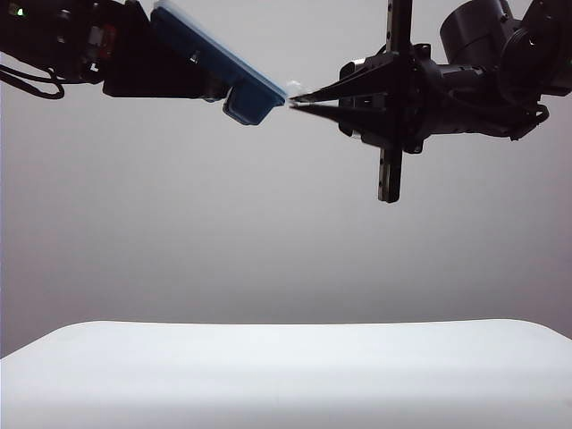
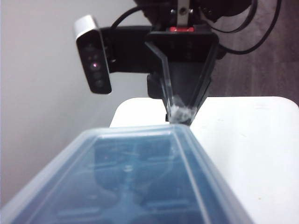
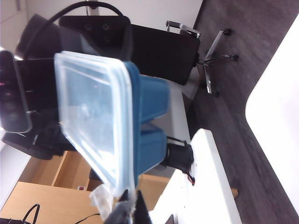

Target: Pick up the ice cube tray, remove its lid, and then place both the tray and the lid back on the table.

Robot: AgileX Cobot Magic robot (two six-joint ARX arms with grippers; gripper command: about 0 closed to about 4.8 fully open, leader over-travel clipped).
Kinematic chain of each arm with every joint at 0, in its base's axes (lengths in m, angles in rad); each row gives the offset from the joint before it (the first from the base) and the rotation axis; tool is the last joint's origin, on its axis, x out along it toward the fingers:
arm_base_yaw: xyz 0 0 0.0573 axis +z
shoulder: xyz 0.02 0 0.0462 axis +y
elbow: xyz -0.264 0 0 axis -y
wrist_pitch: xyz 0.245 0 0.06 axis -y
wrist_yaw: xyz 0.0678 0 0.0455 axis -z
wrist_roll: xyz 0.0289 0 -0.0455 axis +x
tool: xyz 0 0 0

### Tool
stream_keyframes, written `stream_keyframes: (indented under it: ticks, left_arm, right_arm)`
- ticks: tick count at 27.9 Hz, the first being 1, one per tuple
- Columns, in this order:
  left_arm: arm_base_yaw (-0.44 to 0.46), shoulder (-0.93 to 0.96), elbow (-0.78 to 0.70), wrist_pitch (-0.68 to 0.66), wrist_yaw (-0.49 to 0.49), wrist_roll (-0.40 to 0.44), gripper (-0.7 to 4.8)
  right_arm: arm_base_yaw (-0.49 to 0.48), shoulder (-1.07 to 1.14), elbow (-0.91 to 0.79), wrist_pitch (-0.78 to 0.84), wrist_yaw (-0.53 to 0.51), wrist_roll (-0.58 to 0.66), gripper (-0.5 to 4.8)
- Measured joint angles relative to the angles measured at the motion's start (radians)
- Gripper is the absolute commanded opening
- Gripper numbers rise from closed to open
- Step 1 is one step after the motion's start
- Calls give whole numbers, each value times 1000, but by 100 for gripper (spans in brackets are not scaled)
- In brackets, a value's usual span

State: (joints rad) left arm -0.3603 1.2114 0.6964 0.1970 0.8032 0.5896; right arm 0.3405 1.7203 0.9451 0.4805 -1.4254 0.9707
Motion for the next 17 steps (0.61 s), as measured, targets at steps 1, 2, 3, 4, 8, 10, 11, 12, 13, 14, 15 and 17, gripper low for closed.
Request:
stream_keyframes:
  ticks: [1,2,3,4,8,10,11,12,13,14,15,17]
  left_arm:
    - [0,1,0,0,-1,0,268]
    - [0,0,0,0,-1,0,268]
    - [0,2,0,-3,-1,0,268]
    - [0,3,0,-8,-1,0,268]
    - [1,4,1,-19,5,0,268]
    - [1,4,1,-23,6,0,268]
    - [0,4,1,-26,6,0,268]
    - [0,4,1,-28,6,0,268]
    - [0,4,1,-29,6,0,268]
    - [1,4,2,-31,6,0,268]
    - [1,4,4,-31,5,0,268]
    - [3,3,10,-40,4,1,268]
  right_arm:
    - [0,0,3,0,1,1,-6]
    - [0,0,3,0,0,1,-5]
    - [-1,0,3,0,1,1,-5]
    - [-1,0,3,0,1,2,-5]
    - [-2,0,2,0,0,4,-5]
    - [-4,0,2,1,0,6,-5]
    - [-4,0,3,1,0,6,-5]
    - [-5,1,5,0,-1,7,-5]
    - [-7,2,9,0,-3,9,-5]
    - [-12,2,19,-3,-8,12,-5]
    - [-14,2,29,-8,-12,16,-5]
    - [-20,2,57,-5,-16,22,-5]
